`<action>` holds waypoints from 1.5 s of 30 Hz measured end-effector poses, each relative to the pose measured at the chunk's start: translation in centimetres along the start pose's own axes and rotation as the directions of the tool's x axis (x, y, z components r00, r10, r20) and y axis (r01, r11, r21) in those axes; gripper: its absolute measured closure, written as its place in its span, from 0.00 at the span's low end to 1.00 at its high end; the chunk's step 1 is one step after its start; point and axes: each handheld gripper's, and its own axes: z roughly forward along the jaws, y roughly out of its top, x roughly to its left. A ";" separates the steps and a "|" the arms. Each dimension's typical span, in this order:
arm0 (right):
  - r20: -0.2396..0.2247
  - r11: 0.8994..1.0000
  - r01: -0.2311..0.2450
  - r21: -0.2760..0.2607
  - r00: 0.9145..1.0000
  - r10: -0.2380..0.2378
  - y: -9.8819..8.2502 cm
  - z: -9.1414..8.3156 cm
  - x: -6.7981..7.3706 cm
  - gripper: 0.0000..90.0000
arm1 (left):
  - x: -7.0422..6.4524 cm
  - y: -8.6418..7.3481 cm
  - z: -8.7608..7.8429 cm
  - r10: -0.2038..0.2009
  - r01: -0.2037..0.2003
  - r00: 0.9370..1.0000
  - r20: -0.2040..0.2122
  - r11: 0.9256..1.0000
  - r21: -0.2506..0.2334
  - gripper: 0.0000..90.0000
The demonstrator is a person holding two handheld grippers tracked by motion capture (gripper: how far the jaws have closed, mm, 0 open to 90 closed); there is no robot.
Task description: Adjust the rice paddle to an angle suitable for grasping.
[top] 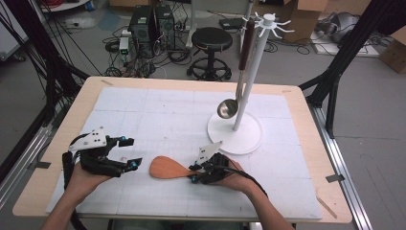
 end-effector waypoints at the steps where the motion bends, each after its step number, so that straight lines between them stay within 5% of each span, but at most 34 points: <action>1: 0.001 1.000 -0.002 0.000 1.000 0.002 0.1 0.1 0.0 0.72 | 0.0 0.0 0.0 -0.001 0.001 1.000 0.001 1.000 0.001 0.27; 10: 0.011 1.000 -0.008 -0.010 1.000 0.008 -0.2 -1.1 0.0 0.69 | -0.1 0.0 0.2 0.009 -0.010 1.000 0.011 1.000 0.010 0.28; 26: 0.040 0.999 -0.031 0.011 0.999 0.031 -3.2 -3.4 0.7 0.65 | -0.4 -0.2 1.0 0.017 -0.019 0.999 0.036 0.999 0.039 0.28; 45: 0.019 1.000 0.002 -0.017 1.000 -0.002 -1.8 -2.9 1.4 0.72 | -1.5 -0.9 3.7 0.044 -0.058 0.991 0.130 0.992 0.109 0.30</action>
